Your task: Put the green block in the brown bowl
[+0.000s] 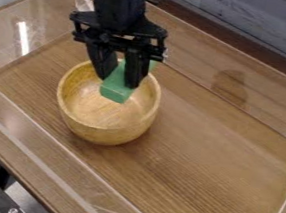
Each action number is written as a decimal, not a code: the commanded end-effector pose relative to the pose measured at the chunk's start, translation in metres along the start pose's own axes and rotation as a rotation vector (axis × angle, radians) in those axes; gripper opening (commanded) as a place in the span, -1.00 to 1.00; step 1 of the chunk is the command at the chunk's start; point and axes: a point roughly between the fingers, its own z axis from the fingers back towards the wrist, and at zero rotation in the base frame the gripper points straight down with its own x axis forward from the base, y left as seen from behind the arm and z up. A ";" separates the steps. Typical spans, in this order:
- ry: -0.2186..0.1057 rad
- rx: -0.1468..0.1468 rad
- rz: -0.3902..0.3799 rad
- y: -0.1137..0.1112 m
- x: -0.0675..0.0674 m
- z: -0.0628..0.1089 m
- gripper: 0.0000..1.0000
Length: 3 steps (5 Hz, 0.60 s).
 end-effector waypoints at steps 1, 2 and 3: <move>-0.028 -0.002 -0.010 0.003 0.003 0.003 -1.00; -0.026 -0.003 -0.012 0.005 0.003 0.000 -1.00; -0.024 -0.004 -0.008 0.008 0.002 -0.003 -1.00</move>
